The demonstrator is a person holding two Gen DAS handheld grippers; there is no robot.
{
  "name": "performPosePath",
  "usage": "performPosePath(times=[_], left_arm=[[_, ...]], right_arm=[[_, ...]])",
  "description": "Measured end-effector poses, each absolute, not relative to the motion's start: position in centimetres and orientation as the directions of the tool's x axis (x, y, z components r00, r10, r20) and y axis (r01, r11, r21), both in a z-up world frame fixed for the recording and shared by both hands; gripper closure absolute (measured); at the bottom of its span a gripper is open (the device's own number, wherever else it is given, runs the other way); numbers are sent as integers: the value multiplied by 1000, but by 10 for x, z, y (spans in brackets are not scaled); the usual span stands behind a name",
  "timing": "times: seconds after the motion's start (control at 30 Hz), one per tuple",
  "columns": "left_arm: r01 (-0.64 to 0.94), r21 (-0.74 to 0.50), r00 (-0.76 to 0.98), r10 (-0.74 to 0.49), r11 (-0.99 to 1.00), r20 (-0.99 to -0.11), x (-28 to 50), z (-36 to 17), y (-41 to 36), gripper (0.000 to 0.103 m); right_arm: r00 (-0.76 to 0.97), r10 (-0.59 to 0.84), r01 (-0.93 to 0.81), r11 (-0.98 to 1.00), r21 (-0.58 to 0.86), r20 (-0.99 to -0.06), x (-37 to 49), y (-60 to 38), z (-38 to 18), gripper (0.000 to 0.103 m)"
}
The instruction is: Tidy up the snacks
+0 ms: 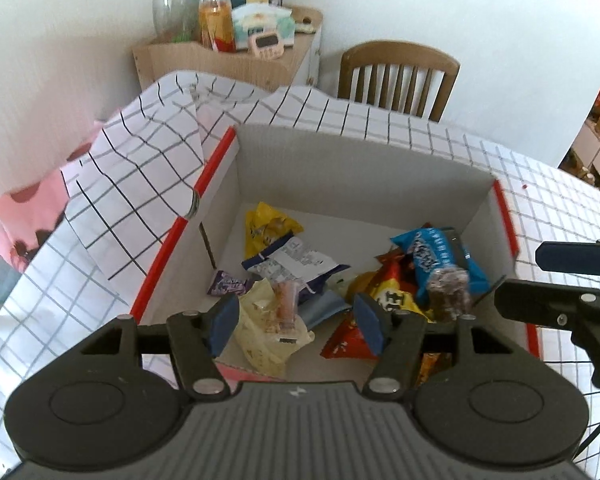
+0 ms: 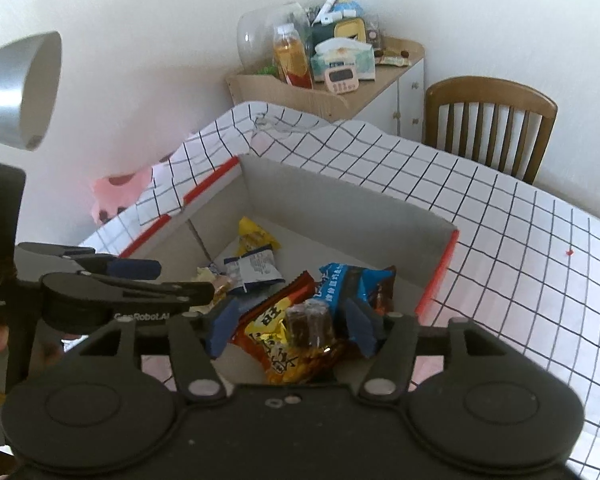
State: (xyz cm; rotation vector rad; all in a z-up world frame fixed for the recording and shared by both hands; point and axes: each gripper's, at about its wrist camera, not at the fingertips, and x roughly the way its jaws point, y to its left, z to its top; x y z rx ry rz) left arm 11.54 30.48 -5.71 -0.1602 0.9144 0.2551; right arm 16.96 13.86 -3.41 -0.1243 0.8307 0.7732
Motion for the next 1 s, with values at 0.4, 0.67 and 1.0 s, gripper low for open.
performPosePath(times=[0.4,0.67,1.0], left_arm=[[-265,-42,691,159,963,-705,78,-18,277,29],[-250,-49,733,156,967,-662,57,-4,262,24],[-247,-76,782,152,966,-604,35,12,247,8]], right_arm=[[487,617,-673,716,185,-618,138,94,-5,9],[521,635,-666,720,194,-570,124,71,7,0],[565,628,-635,745,204,-535,110,48,5,0]])
